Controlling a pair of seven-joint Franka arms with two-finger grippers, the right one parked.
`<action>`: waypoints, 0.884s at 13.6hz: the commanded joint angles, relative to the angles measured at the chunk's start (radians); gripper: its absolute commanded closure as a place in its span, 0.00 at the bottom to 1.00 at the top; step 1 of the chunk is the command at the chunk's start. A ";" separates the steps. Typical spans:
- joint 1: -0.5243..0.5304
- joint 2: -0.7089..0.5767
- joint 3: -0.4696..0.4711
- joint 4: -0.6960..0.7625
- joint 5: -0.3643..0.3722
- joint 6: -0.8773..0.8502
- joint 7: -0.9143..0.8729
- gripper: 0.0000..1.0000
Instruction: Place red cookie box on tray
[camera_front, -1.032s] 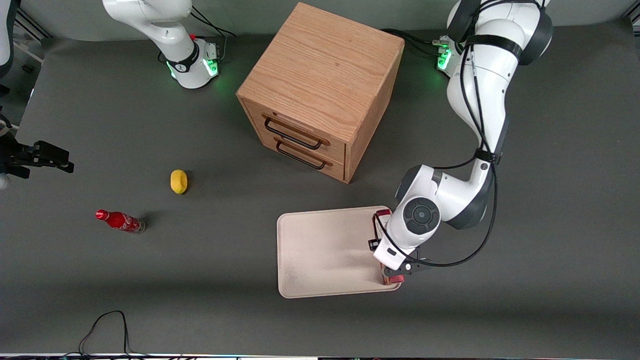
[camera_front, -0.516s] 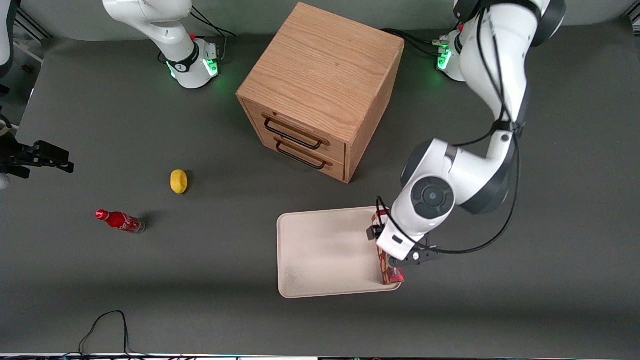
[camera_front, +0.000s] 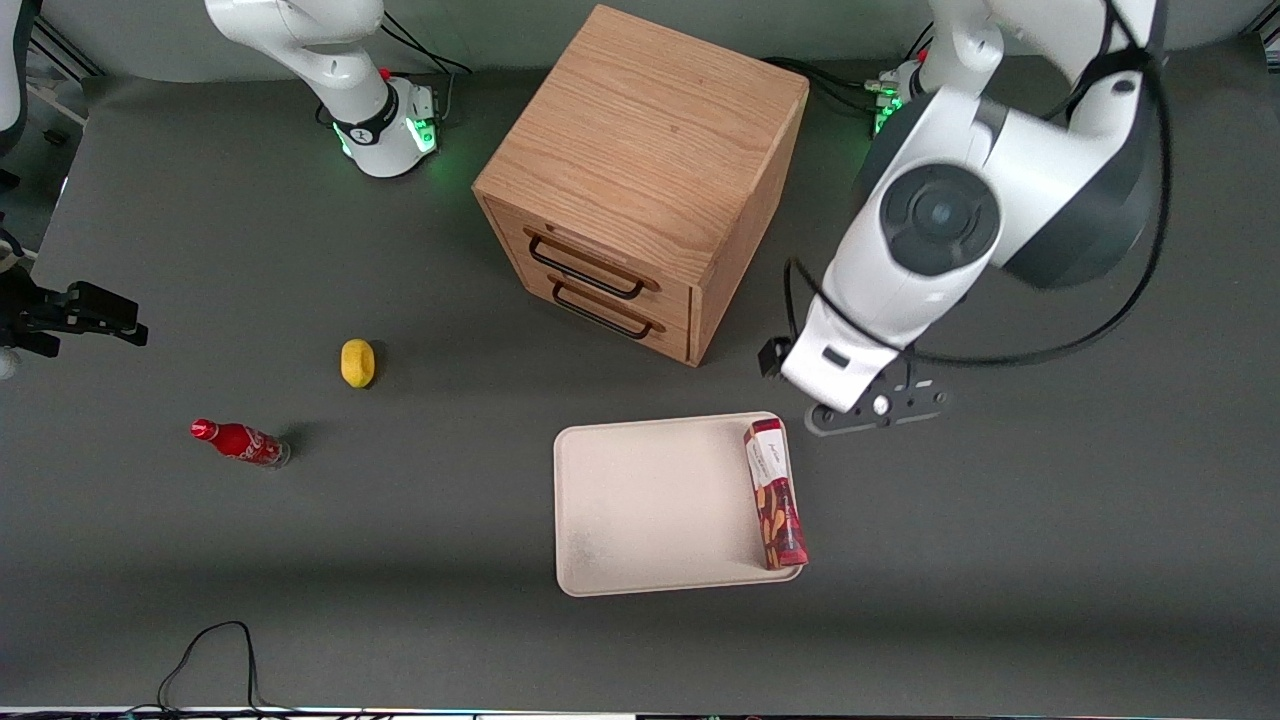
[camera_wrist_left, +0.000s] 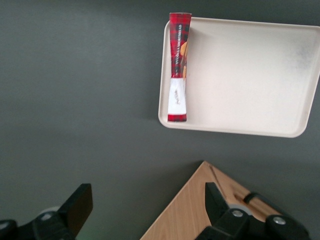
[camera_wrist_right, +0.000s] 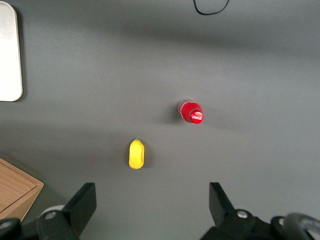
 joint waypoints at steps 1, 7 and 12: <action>0.012 -0.070 0.008 -0.045 0.005 -0.057 -0.008 0.00; 0.212 -0.302 0.012 -0.304 0.006 -0.025 0.208 0.00; 0.409 -0.386 0.012 -0.408 0.003 -0.008 0.515 0.00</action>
